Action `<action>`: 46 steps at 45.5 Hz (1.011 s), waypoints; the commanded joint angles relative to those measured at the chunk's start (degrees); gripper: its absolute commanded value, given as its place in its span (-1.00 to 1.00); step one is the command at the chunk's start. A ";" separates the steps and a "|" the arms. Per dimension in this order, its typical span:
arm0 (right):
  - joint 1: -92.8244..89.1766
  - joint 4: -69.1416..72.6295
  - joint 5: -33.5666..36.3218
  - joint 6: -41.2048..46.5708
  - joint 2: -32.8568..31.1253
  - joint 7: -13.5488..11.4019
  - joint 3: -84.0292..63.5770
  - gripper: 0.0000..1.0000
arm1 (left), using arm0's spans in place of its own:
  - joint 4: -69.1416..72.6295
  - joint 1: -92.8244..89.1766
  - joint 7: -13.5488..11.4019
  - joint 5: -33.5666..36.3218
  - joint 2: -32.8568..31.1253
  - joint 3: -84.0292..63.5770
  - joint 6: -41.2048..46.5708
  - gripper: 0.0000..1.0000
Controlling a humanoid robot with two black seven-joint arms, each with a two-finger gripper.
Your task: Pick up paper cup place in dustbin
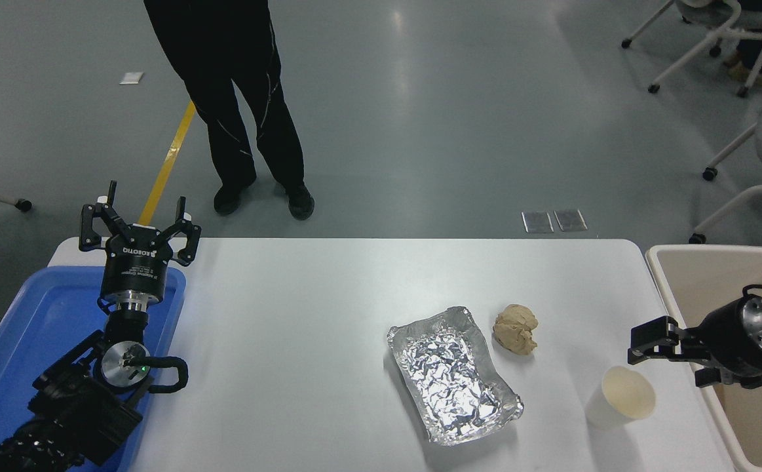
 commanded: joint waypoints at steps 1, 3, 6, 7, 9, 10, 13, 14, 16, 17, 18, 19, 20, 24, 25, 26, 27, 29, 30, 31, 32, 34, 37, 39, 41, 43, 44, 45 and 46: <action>-6.46 -2.97 0.05 -3.35 0.54 0.00 1.96 1.00 | 0.00 -0.01 0.00 0.00 0.00 0.00 0.01 0.98; -7.69 -4.37 0.05 -4.23 1.06 0.00 1.97 1.00 | 0.00 -0.01 0.00 0.00 0.00 0.00 0.01 0.98; -9.45 -5.87 0.05 -5.46 1.59 0.00 2.05 1.00 | 0.00 -0.01 0.00 0.00 0.00 0.00 0.01 0.98; -10.15 -6.31 0.05 -5.73 1.59 0.00 2.05 1.00 | 0.00 -0.01 0.00 0.00 0.00 0.00 0.01 0.98; -10.86 -6.66 0.05 -5.82 1.59 0.00 2.40 1.00 | 0.00 -0.01 0.00 0.00 0.00 0.00 0.01 0.98; -11.21 -6.66 0.05 -5.82 1.59 0.00 2.58 1.00 | 0.00 -0.01 0.00 0.00 0.00 0.00 0.01 0.98; -12.18 -6.75 0.05 -5.91 1.85 0.00 3.46 1.00 | 0.00 -0.01 0.00 0.00 0.00 0.00 0.01 0.98; -12.53 -6.84 0.05 -5.91 2.03 0.00 3.72 1.00 | 0.00 -0.01 0.00 0.00 0.00 0.00 0.01 0.98; -13.14 -7.19 0.05 -5.99 2.47 0.00 4.16 1.00 | 0.00 -0.01 0.00 0.00 0.00 0.00 0.01 0.98; -13.41 -7.36 0.05 -5.99 2.65 0.00 4.42 1.00 | 0.00 -0.01 0.00 0.00 0.00 0.00 0.01 0.98; -13.76 -7.45 0.05 -5.99 2.73 0.00 4.60 1.00 | 0.00 -0.01 0.00 0.00 0.00 0.00 0.01 0.98; -14.02 -7.45 0.05 -6.08 2.82 0.00 4.78 1.00 | 0.00 -0.01 0.00 0.00 0.00 0.00 0.01 0.98; -14.37 -7.54 0.14 -6.17 2.82 0.00 4.95 1.00 | 0.00 -0.01 0.00 0.00 0.00 0.00 0.01 0.98; -15.60 -8.24 1.54 -7.40 3.43 0.00 5.39 1.00 | 0.00 -0.01 0.00 0.00 0.00 0.00 0.01 0.98; -15.96 -8.59 2.16 -7.92 3.87 0.00 5.39 1.00 | 0.00 -0.01 0.00 0.00 0.00 0.00 0.01 0.98; -16.48 -9.03 2.86 -8.36 4.49 0.00 5.39 1.00 | 0.00 -0.01 0.00 0.00 0.00 0.00 0.01 0.98; -16.92 -9.65 3.56 -8.89 5.28 0.00 5.39 1.00 | 0.00 -0.01 0.00 0.00 0.00 0.00 0.01 0.98; -17.71 -10.88 4.88 -9.94 6.51 0.00 5.39 1.00 | 0.00 -0.01 0.00 0.00 0.00 0.00 0.01 0.98; -18.07 -11.40 5.50 -10.30 6.86 0.00 5.39 1.00 | 0.00 -0.01 0.00 0.00 0.00 0.00 0.01 0.98; -18.24 -11.76 6.11 -10.65 7.04 0.00 5.39 1.00 | 0.00 -0.01 0.00 0.00 0.00 0.00 0.01 0.98; -18.51 -12.11 6.64 -10.83 7.13 0.00 5.39 1.00 | 0.00 -0.01 0.00 0.00 0.00 0.00 0.01 0.98; -18.86 -12.46 7.26 -11.27 7.30 0.00 5.31 0.97 | 0.00 -0.01 0.00 0.00 0.00 0.00 0.01 0.98; -19.30 -12.73 7.44 -11.53 7.39 0.00 5.31 0.95 | 0.00 -0.01 0.00 0.00 0.00 0.00 0.01 0.98; -19.56 -12.81 7.44 -11.44 7.39 0.00 5.31 0.88 | 0.00 -0.01 0.00 0.00 0.00 0.00 0.01 0.98; -20.00 -12.82 7.44 -11.44 7.66 0.00 5.22 0.82 | 0.00 -0.01 0.00 0.00 0.00 0.00 0.01 0.98; -20.35 -12.90 7.35 -11.53 8.09 0.00 5.13 0.76 | 0.00 -0.01 0.00 0.00 0.00 0.00 0.01 0.98; -20.44 -12.90 7.35 -11.53 8.27 0.00 5.13 0.67 | 0.00 -0.01 0.00 0.00 0.00 0.00 0.01 0.98; -20.53 -12.90 7.26 -11.53 8.45 0.00 5.13 0.54 | 0.00 -0.01 0.00 0.00 0.00 0.00 0.01 0.98; -20.53 -12.90 7.09 -11.53 8.71 0.00 5.04 0.41 | 0.00 -0.01 0.00 0.00 0.00 0.00 0.01 0.98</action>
